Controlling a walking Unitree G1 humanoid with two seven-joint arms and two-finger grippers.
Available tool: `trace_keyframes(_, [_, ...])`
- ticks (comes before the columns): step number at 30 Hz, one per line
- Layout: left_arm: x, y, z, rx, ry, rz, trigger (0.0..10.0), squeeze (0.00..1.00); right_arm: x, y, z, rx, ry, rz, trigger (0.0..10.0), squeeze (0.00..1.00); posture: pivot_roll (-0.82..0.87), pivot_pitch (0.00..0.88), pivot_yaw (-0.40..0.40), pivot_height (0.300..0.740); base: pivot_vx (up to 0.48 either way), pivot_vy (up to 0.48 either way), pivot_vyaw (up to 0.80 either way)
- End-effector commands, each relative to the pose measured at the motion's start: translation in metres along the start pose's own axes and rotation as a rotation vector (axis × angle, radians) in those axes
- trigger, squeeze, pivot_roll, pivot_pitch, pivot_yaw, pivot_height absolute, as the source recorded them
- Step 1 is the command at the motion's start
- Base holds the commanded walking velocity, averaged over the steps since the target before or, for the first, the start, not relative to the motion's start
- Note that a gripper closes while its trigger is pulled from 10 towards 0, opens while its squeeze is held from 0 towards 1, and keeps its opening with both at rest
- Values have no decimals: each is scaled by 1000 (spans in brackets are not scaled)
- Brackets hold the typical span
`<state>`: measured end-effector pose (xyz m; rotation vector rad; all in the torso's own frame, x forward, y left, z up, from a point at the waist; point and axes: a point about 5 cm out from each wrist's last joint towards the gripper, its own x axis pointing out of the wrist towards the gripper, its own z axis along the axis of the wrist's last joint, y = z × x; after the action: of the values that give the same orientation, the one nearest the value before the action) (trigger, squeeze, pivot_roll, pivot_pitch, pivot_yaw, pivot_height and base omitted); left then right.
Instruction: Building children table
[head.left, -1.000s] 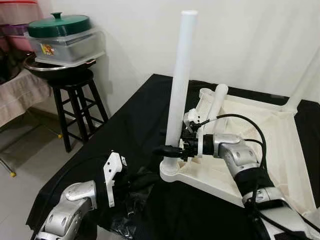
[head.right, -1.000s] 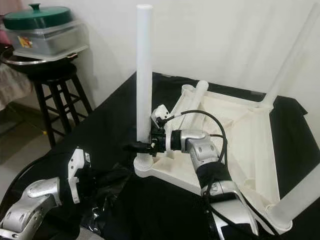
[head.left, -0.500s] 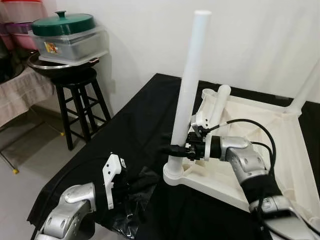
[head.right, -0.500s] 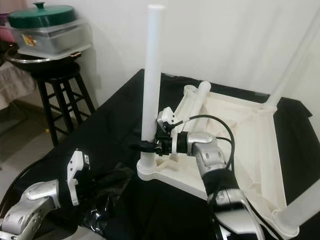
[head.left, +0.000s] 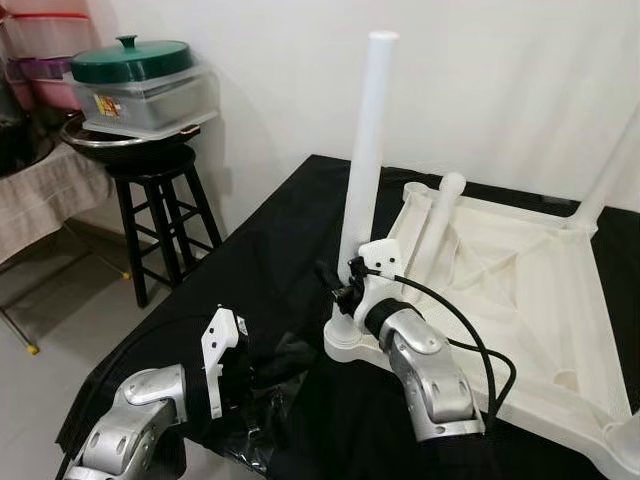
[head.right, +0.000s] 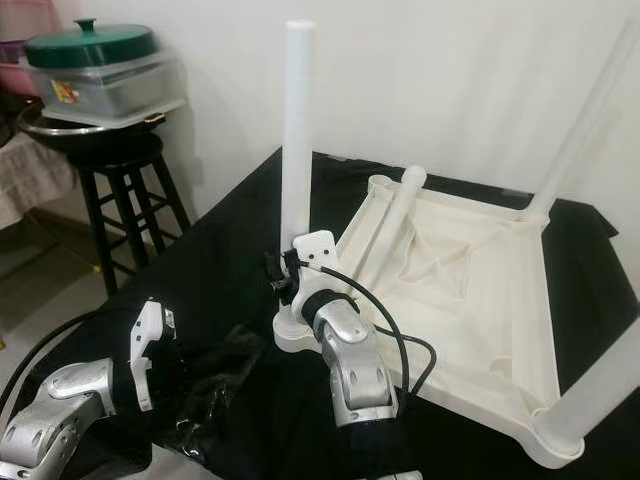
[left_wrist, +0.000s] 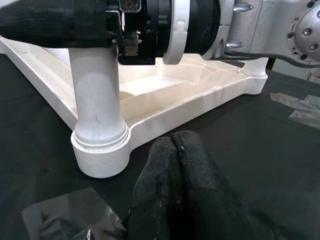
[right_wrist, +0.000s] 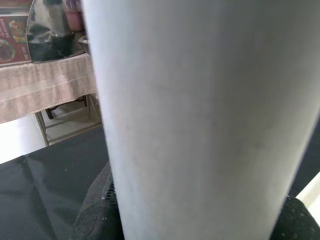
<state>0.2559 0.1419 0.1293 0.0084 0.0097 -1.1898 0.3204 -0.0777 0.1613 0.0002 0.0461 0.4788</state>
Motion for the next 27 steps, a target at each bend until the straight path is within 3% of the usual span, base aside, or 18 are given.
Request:
trace_keyframes(1, [-2,1,-1,8,8,7,10000,0,-4,-3,-27,53,153,-10,10000,0,-63,0,-47,740,0,0,0])
trace_keyframes(3, [-2,1,-1,8,8,7,10000,0,-4,-3,-27,53,153,-10,10000,0,-63,0,-47,740,0,0,0])
trace_keyframes(4, [-1,1,-1,7,9,5,10000,0,-5,1,-27,76,156,86,10000,1000,-61,0,-42,740,0,0,0])
trace_keyframes(5, [-1,1,-1,7,9,5,10000,0,-5,1,-27,76,156,86,10000,1000,-61,0,-42,740,0,0,0])
trace_keyframes(7, [0,0,-1,2,15,-7,10000,0,-4,6,-18,64,136,246,10000,1000,-61,0,-42,740,0,0,0])
trace_keyframes(8, [0,0,-1,2,15,-7,10000,0,-4,6,-18,64,136,246,10000,1000,-61,0,-42,740,0,0,0])
trace_keyframes(11, [2,-1,-1,2,12,-10,10000,0,-6,0,0,-51,68,478,10000,980,-56,0,-45,740,0,0,0])
trace_keyframes(13, [2,-1,-1,3,11,-9,10000,0,-7,-2,5,-82,53,549,10000,980,-56,0,-45,740,0,0,0])
trace_keyframes(14, [2,-2,-1,3,9,-9,10000,0,-8,-6,10,-100,50,646,10000,251,-54,0,-46,740,0,0,0])
trace_keyframes(15, [2,-2,-1,4,9,-8,10000,0,-9,-12,15,-126,49,726,10000,0,-52,0,-45,740,0,0,0])
trace_keyframes(21, [3,-2,-1,5,8,-8,10000,0,-5,-26,24,-128,61,819,10000,0,-47,0,-47,740,0,0,0])
trace_keyframes(23, [3,-2,-1,7,10,-8,10000,0,8,-39,43,-88,39,867,10000,0,-40,0,-49,740,0,0,0])
trace_keyframes(27, [4,-2,0,7,10,-8,10000,0,11,-42,46,-73,34,871,10000,0,-40,0,-50,740,0,0,0])
